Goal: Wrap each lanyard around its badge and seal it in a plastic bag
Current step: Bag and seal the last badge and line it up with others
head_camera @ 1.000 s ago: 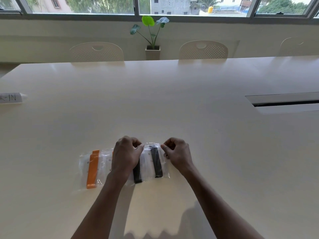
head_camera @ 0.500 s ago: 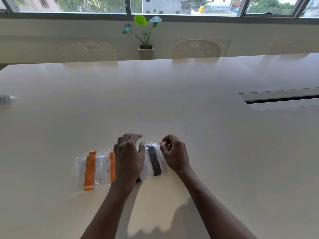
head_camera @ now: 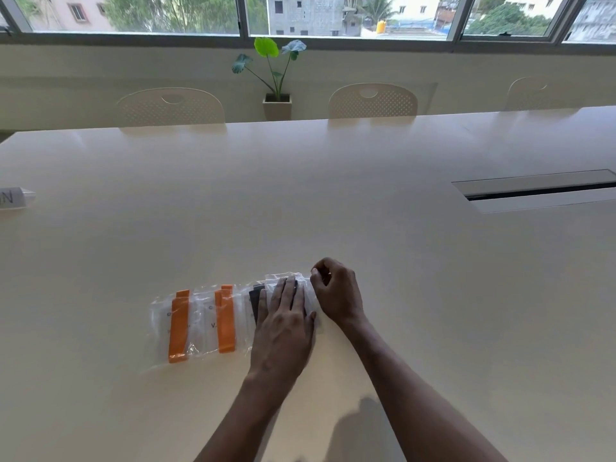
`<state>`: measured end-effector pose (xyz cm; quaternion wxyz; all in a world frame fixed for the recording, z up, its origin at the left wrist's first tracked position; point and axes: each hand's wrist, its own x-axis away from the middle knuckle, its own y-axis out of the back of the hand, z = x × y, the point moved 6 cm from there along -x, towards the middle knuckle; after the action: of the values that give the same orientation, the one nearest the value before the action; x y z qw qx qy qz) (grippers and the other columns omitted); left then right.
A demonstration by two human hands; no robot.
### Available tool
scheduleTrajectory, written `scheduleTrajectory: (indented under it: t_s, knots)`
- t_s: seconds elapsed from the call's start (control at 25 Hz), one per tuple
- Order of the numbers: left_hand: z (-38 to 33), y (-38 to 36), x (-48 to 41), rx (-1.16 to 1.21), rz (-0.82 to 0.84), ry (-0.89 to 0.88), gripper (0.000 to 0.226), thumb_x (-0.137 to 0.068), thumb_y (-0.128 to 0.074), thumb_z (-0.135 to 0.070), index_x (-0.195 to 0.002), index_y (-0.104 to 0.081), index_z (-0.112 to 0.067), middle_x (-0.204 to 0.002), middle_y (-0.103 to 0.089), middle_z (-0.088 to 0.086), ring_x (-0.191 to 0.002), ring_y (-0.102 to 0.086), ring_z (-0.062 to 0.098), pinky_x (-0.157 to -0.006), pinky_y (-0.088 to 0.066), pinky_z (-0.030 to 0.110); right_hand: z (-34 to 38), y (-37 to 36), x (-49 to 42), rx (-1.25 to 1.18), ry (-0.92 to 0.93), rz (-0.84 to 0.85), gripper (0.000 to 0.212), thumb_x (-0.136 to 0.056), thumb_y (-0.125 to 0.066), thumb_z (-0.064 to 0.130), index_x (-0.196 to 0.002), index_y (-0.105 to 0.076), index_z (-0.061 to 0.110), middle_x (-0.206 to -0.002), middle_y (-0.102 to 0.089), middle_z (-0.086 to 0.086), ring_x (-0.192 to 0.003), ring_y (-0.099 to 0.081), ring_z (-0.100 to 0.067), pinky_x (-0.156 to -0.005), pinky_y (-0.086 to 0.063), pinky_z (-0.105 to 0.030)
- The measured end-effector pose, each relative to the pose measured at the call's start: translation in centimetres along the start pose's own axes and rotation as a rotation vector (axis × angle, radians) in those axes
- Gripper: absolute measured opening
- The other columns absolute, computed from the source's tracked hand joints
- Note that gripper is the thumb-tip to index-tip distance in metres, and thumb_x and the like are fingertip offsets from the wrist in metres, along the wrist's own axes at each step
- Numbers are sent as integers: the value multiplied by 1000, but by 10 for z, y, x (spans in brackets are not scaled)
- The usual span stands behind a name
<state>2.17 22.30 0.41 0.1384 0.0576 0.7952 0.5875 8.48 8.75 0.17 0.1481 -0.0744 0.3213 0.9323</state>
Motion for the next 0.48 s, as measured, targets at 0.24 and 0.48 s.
scheduleTrajectory:
  t_s: [0.24, 0.48]
  knots:
    - [-7, 15, 4, 124, -131, 38, 61, -106, -47, -35, -160, -37, -9, -170, -33, 9, -162, -17, 20, -133, -4, 48, -1, -2, 0, -5, 14, 11, 12, -91, -63, 17, -79, -65, 17, -73, -67, 5, -67, -62, -15, -64, -54, -33]
    - [15, 38, 21, 171, -215, 158, 58, -102, -62, -26, -156, -46, -10, -165, -42, 9, -158, -30, 22, -130, -24, 48, -5, -2, 0, -23, 29, 0, 10, -92, -65, 14, -82, -66, 16, -78, -69, 1, -72, -63, -18, -66, -51, -31]
